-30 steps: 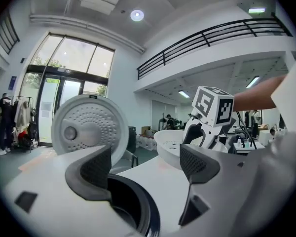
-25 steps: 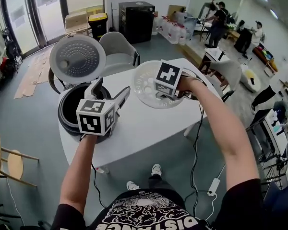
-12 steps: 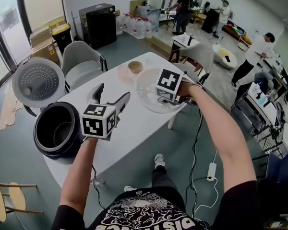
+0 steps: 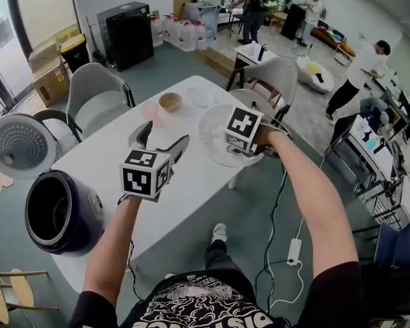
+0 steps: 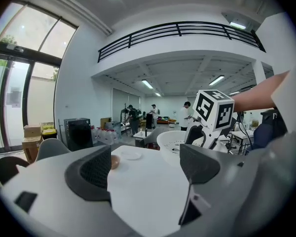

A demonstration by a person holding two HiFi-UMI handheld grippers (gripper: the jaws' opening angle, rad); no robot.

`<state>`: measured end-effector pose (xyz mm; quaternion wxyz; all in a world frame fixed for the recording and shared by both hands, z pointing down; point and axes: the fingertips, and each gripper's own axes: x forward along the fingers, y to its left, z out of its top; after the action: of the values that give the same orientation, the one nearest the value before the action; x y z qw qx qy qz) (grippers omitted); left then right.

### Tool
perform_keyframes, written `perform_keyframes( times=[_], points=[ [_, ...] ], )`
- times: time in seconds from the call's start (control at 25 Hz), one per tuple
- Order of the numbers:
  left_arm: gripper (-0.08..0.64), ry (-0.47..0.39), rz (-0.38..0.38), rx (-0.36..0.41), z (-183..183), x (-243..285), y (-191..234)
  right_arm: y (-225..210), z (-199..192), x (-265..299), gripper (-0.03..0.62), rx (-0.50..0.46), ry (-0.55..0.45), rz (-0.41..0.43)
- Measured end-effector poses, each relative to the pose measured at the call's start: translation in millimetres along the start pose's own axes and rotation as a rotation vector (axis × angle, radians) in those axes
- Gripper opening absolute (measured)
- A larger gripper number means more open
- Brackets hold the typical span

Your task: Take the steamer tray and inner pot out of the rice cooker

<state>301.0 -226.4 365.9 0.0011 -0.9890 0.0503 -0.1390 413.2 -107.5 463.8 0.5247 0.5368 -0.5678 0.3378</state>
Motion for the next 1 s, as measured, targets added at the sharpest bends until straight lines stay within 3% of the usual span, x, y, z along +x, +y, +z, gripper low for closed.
perform_keyframes(
  times=[0.28, 0.6, 0.84, 1.0],
  points=[
    [0.422, 0.062, 0.028, -0.027, -6, 130, -18, -106, -38, 64, 0.281, -0.044, 0.012, 0.035],
    [0.422, 0.130, 0.065, -0.067, -27, 262, -6, -211, -47, 148, 0.279, -0.071, 0.005, 0.088],
    [0.422, 0.198, 0.109, -0.097, -57, 326, -21, -252, -77, 210, 0.281, -0.100, 0.022, 0.146],
    [0.422, 0.236, 0.140, -0.132, -64, 353, 7, -279, -59, 238, 0.280, -0.106, 0.020, 0.168]
  ],
)
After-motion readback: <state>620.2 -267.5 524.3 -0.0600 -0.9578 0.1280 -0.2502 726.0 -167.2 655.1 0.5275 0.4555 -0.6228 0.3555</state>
